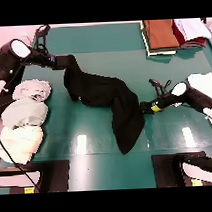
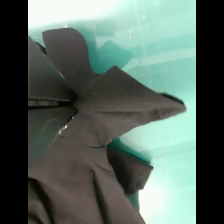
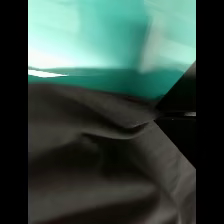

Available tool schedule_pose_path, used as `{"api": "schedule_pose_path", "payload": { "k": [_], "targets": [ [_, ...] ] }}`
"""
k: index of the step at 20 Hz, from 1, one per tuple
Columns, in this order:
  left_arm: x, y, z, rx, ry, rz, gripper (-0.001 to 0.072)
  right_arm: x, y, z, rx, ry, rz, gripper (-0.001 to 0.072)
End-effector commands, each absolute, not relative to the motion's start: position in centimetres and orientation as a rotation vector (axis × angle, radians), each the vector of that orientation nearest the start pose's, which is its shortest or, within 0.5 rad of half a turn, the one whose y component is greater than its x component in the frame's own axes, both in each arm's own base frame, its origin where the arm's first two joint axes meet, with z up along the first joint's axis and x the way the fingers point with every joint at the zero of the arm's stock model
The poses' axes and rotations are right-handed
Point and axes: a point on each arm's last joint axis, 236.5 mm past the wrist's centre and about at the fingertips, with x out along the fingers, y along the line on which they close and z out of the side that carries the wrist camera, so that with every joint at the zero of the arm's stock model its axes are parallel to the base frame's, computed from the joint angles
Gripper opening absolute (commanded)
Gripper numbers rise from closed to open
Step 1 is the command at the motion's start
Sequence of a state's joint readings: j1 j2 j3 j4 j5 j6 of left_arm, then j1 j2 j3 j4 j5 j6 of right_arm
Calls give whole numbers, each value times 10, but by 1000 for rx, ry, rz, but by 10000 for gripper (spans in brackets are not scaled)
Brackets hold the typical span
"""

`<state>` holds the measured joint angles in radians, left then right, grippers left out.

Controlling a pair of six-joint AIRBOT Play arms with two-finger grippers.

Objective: Fold the shirts.

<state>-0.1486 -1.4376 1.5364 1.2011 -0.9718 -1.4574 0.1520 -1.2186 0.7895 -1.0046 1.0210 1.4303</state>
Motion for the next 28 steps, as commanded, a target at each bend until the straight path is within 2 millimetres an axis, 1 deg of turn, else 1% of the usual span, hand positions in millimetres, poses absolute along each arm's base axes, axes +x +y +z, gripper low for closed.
{"api": "schedule_pose_path", "payload": {
  "k": [1, 2, 3, 4, 5, 6, 8, 9, 10, 11, 12, 13, 14, 15, 16, 17, 18, 19, 21, 23, 24, 25, 26, 27, 28],
  "targets": [
    [489, -125, 200, -85, 688, -343, 19, 338, 139, 11, 280, 1205, 401, 23],
    [482, -118, 246, -74, 590, -335, 19, 351, 126, 58, 254, 1094, 395, 23],
    [468, -109, 300, -66, 475, -326, 19, 358, 114, 107, 243, 981, 385, 23],
    [447, -103, 354, -46, 357, -318, 19, 360, 101, 162, 229, 855, 372, 23],
    [424, -97, 401, -30, 248, -308, 19, 357, 89, 211, 210, 741, 353, 23],
    [393, -93, 448, -27, 136, -310, 19, 347, 79, 259, 190, 632, 338, 23],
    [333, -85, 519, -3, -57, -309, 19, 318, 64, 333, 152, 465, 302, 22],
    [306, -81, 544, 2, -132, -307, 19, 303, 59, 358, 135, 405, 286, 22],
    [282, -78, 563, 3, -191, -306, 19, 289, 55, 379, 121, 352, 267, 23],
    [261, -76, 580, 6, -246, -305, 18, 278, 51, 392, 108, 323, 251, 23],
    [245, -73, 591, 18, -293, -300, 18, 267, 48, 402, 97, 305, 234, 22],
    [234, -71, 601, 24, -336, -295, 18, 259, 44, 411, 88, 292, 215, 22],
    [228, -69, 609, 20, -368, -291, 18, 253, 41, 416, 80, 288, 197, 22],
    [227, -69, 612, 17, -382, -289, 18, 252, 37, 418, 78, 290, 179, 22],
    [231, -69, 611, 16, -379, -289, 17, 251, 33, 416, 78, 308, 165, 22],
    [243, -71, 606, 15, -356, -290, 18, 253, 29, 409, 83, 345, 154, 22],
    [262, -73, 595, 16, -316, -292, 17, 257, 25, 397, 108, 404, 145, 22],
    [286, -77, 580, 17, -259, -296, 17, 263, 22, 382, 132, 469, 146, 22],
    [349, -87, 532, 22, -94, -307, 17, 278, 17, 344, 185, 639, 149, 23],
    [416, -97, 467, 16, 92, -318, 18, 298, 10, 300, 242, 809, 156, 22],
    [451, -103, 428, 10, 186, -323, 19, 310, 6, 276, 282, 881, 154, 22],
    [481, -107, 389, 6, 274, -324, 19, 320, 3, 245, 320, 968, 153, 22],
    [507, -111, 349, -15, 359, -323, 19, 326, 0, 214, 358, 1054, 152, 22],
    [531, -114, 304, -26, 448, -320, 19, 334, -3, 181, 396, 1126, 144, 22],
    [550, -116, 261, -29, 531, -318, 19, 345, -6, 149, 438, 1177, 131, 22]
  ]
}}
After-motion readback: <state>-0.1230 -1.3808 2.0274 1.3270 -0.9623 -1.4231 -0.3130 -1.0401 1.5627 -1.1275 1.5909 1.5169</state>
